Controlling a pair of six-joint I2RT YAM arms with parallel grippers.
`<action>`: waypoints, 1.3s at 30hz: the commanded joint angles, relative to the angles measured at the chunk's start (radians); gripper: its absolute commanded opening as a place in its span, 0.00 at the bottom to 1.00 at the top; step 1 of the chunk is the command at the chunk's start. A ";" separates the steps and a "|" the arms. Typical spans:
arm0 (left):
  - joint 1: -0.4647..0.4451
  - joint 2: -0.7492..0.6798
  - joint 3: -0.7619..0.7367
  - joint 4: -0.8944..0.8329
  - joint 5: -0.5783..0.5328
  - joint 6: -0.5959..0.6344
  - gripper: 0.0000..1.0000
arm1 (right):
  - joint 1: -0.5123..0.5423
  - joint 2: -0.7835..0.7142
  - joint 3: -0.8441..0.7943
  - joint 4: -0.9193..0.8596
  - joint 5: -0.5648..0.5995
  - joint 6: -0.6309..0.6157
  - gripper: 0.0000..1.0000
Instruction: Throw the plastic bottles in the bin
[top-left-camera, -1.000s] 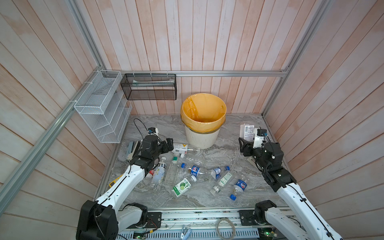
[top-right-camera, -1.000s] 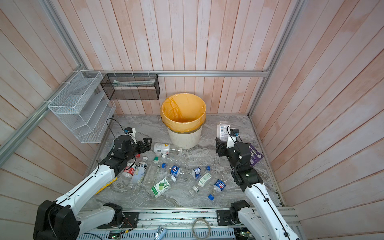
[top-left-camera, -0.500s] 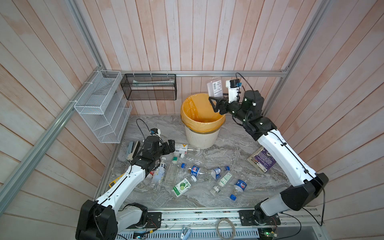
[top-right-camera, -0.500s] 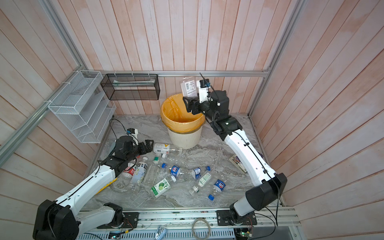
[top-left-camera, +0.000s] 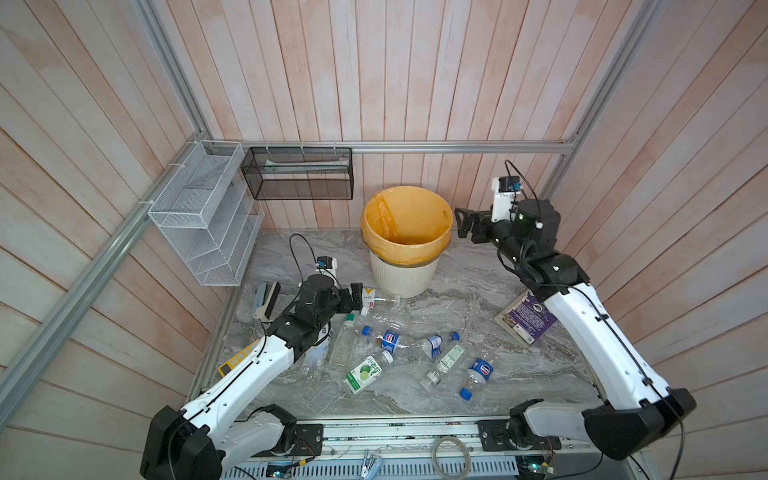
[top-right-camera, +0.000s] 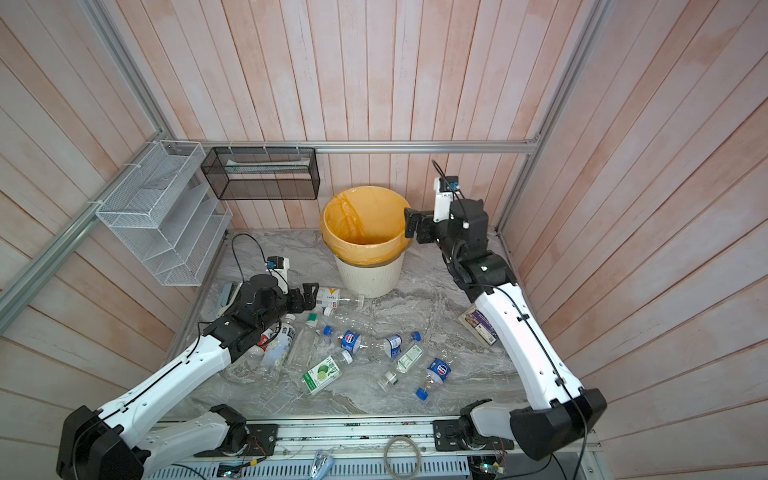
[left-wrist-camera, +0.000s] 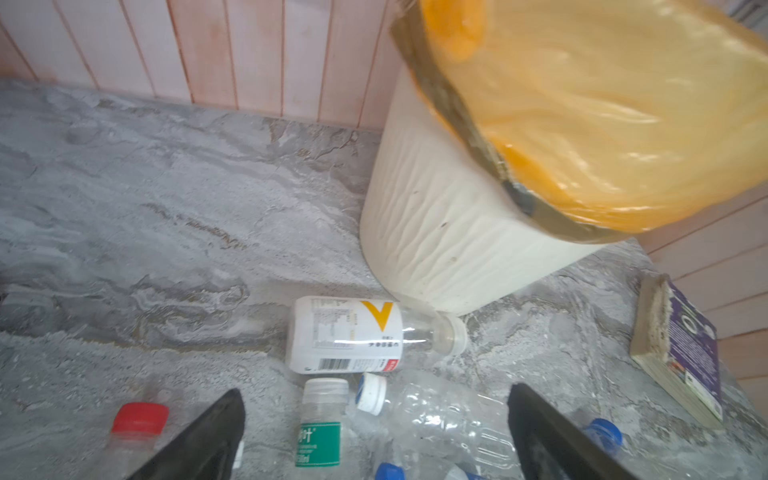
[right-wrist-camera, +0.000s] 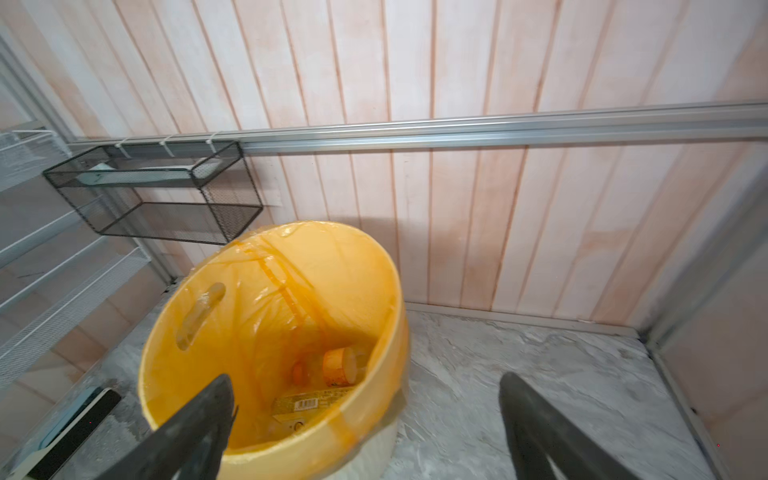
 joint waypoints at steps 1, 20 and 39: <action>-0.119 -0.008 0.057 -0.010 -0.080 0.084 1.00 | -0.081 -0.115 -0.195 0.028 0.040 0.087 1.00; -0.807 0.709 0.576 -0.151 -0.046 0.023 0.92 | -0.625 -0.466 -0.763 0.060 -0.241 0.148 1.00; -0.788 1.115 0.906 -0.303 0.099 -0.016 0.80 | -0.628 -0.506 -0.775 0.100 -0.321 0.166 1.00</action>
